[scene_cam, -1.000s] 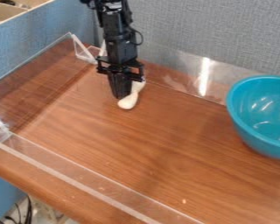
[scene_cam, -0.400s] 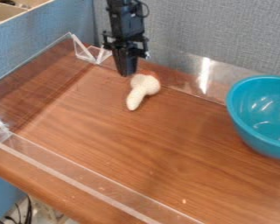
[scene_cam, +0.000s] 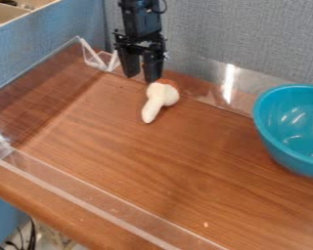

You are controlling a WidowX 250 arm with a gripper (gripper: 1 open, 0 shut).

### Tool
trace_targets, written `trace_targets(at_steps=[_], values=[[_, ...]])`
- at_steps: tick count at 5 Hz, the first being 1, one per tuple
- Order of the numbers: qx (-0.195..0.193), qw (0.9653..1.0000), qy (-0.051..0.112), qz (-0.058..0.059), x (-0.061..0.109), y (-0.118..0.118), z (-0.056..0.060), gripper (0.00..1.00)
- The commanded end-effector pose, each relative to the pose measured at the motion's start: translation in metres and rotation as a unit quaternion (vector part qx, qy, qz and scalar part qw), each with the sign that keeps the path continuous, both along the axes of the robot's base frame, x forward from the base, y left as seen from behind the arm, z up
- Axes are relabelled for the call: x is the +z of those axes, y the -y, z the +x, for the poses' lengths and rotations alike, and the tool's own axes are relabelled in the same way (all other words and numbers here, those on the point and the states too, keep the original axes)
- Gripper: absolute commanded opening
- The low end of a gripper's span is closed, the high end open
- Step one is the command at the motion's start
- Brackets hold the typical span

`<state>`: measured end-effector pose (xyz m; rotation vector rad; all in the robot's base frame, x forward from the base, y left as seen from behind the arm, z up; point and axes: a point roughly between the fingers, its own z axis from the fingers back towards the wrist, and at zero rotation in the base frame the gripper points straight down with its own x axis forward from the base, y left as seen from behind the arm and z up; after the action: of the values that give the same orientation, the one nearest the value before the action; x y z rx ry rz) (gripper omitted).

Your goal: Put the mushroom in the blue bowl

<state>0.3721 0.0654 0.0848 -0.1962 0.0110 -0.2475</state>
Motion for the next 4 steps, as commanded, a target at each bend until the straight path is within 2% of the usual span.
trace_targets(at_steps=[1,3,4], values=[[0.037,0.9978,0.053,0.015,0.038,-0.007,0.002,1.0],[0.1,0.9938,0.044,0.02,0.014,-0.003,0.008,1.0],[0.104,0.9936,0.035,0.025,-0.004,-0.002,0.018,0.0]])
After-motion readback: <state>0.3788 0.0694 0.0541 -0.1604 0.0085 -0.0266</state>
